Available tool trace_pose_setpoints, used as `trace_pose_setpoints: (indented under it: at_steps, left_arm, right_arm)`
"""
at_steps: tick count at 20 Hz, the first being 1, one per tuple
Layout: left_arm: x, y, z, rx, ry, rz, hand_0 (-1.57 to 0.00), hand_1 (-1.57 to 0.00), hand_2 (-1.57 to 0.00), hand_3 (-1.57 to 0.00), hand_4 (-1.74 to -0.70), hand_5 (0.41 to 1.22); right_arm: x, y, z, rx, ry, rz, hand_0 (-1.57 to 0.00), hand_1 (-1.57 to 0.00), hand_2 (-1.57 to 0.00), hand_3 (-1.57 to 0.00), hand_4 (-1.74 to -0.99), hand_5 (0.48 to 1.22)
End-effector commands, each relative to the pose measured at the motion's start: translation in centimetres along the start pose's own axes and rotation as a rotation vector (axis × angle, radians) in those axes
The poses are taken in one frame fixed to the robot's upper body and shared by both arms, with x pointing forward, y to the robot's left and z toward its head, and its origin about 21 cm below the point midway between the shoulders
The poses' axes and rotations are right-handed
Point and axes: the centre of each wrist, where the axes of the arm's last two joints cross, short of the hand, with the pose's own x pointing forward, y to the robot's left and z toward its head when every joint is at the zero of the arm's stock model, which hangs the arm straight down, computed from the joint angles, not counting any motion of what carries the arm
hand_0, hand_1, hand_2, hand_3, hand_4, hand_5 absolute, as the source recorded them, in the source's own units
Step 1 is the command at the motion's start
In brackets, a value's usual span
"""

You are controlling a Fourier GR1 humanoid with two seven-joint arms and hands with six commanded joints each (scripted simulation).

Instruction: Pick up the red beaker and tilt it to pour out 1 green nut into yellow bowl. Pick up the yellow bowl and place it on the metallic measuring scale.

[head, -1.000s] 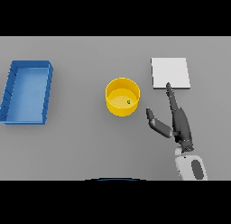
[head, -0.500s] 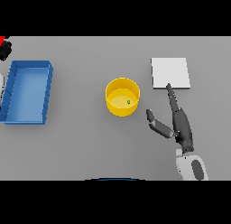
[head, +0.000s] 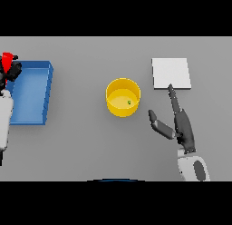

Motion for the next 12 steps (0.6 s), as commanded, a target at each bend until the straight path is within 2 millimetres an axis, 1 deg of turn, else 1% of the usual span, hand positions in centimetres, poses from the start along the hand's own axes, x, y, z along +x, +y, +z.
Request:
trace_pose_setpoints:
  at_steps: [1, 2, 3, 4, 5, 6, 7, 8, 9, 10, 11, 12]
  left_arm:
    - [-0.2, -0.3, 0.1, 0.006, 0.003, -0.019, -1.57, -1.57, -1.57, -1.56, -1.74, 1.046]
    - [-0.7, -0.2, 0.4, 0.01, -0.004, -0.045, -1.57, -1.57, -1.57, -1.56, -1.71, 0.991]
    - [-1.3, 0.0, 0.5, 0.004, -0.004, -0.063, -1.57, -1.57, -1.57, -1.56, -1.65, 0.941]
    - [-1.1, 0.0, 0.8, 0.006, -0.008, -0.077, -1.57, -1.57, -1.57, -1.56, -1.54, 0.892]
    - [-1.4, 0.0, 1.1, -0.003, -0.006, -0.085, -1.57, -1.57, -1.56, -1.54, -1.4, 0.848]
    - [-1.6, 0.1, 1.3, -0.013, -0.011, -0.09, -1.57, -1.54, -1.5, -1.47, -1.28, 0.81]
    - [-2.0, 0.2, 1.4, -0.03, -0.013, -0.092, -1.5, -1.38, -1.35, -1.31, -1.16, 0.78]
    - [-2.0, 0.5, 1.6, -0.038, -0.017, -0.097, -1.39, -1.22, -1.21, -1.14, -1.07, 0.749]
    - [-2.0, 0.5, 1.5, -0.041, -0.005, -0.104, -1.21, -1.0, -1.02, -0.95, -1.0, 0.72]
    - [-1.8, 0.4, 1.7, -0.054, -0.006, -0.11, -0.97, -0.8, -0.82, -0.77, -0.96, 0.696]
    - [-1.9, 0.4, 1.7, -0.062, -0.008, -0.131, -0.77, -0.64, -0.65, -0.61, -0.92, 0.677]
    - [-2.1, 0.2, 1.5, -0.076, -0.002, -0.152, -0.62, -0.51, -0.52, -0.49, -0.89, 0.666]
  right_arm:
    - [0.0, 0.0, 0.1, 0.002, -0.005, 0.005, 0.0, 0.0, 0.0, 0.0, -1.013, 0.644]
    - [0.0, 0.3, 0.0, 0.003, 0.009, 0.0, 0.0, 0.0, 0.0, 0.0, -1.017, 0.638]
    - [-0.1, -0.1, -0.1, 0.001, 0.013, 0.009, 0.0, 0.0, 0.0, 0.0, -1.021, 0.636]
    - [0.1, -0.1, 0.0, -0.004, -0.008, 0.011, 0.0, 0.0, 0.0, 0.0, -1.021, 0.636]
    - [0.0, 0.0, 0.2, -0.003, -0.001, 0.009, 0.0, 0.0, 0.0, 0.0, -1.017, 0.635]
    - [0.1, -0.1, 0.3, -0.005, -0.001, 0.004, 0.0, 0.0, 0.0, 0.0, -1.012, 0.634]
    - [0.1, -0.1, 0.3, -0.007, -0.006, -0.004, 0.0, 0.0, 0.0, 0.0, -1.009, 0.634]
    - [0.0, 0.1, 0.4, -0.004, -0.005, -0.006, 0.0, 0.0, 0.0, 0.0, -1.007, 0.635]
    - [0.1, -0.4, 0.3, -0.009, -0.005, -0.005, 0.0, 0.0, 0.0, 0.0, -1.004, 0.636]
    - [0.0, -0.3, 0.2, -0.005, 0.005, -0.004, 0.0, 0.0, 0.0, 0.0, -1.004, 0.635]
    - [0.0, -0.1, 0.2, -0.001, 0.001, -0.01, 0.0, 0.0, 0.0, 0.0, -1.005, 0.634]
    - [0.0, 0.1, 0.0, -0.006, 0.007, -0.007, 0.0, 0.0, 0.0, 0.0, -1.008, 0.635]
